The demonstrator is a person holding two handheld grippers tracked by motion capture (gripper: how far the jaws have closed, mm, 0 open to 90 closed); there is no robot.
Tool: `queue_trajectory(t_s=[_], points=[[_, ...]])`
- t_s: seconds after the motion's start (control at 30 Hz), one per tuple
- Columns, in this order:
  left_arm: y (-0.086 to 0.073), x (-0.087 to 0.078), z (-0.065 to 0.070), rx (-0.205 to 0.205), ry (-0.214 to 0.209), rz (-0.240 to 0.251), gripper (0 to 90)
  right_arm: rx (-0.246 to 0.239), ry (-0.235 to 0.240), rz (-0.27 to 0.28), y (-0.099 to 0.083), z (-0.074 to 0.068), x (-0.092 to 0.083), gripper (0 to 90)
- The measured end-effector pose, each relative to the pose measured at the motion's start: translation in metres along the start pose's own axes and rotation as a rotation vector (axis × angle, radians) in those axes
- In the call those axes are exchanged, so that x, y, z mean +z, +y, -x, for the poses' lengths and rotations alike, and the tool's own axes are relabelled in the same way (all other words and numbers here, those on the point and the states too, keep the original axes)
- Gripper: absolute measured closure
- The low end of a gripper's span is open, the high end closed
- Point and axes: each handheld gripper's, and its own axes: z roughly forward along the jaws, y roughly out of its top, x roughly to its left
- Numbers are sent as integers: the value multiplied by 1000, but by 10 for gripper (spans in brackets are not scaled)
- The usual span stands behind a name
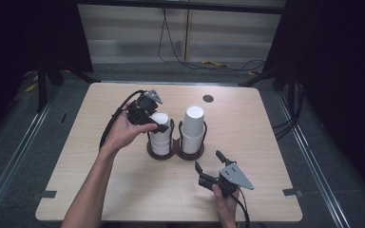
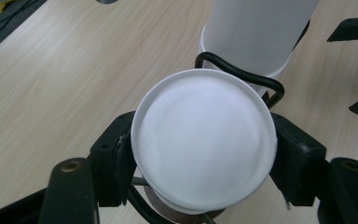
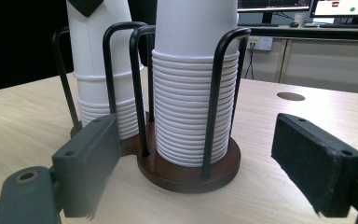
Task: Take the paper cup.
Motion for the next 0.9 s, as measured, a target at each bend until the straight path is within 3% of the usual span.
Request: queue_trajectory(t_s=[0.17, 0.53, 0.9], points=[[4, -6, 3, 18, 10, 11, 328, 1, 0, 0, 0, 0, 0, 149], [4, -17, 2, 3, 12, 67, 329, -1, -1, 0, 0, 0, 0, 149], [6, -26, 2, 2, 18, 93, 329, 0, 1, -5, 0, 0, 0, 149]])
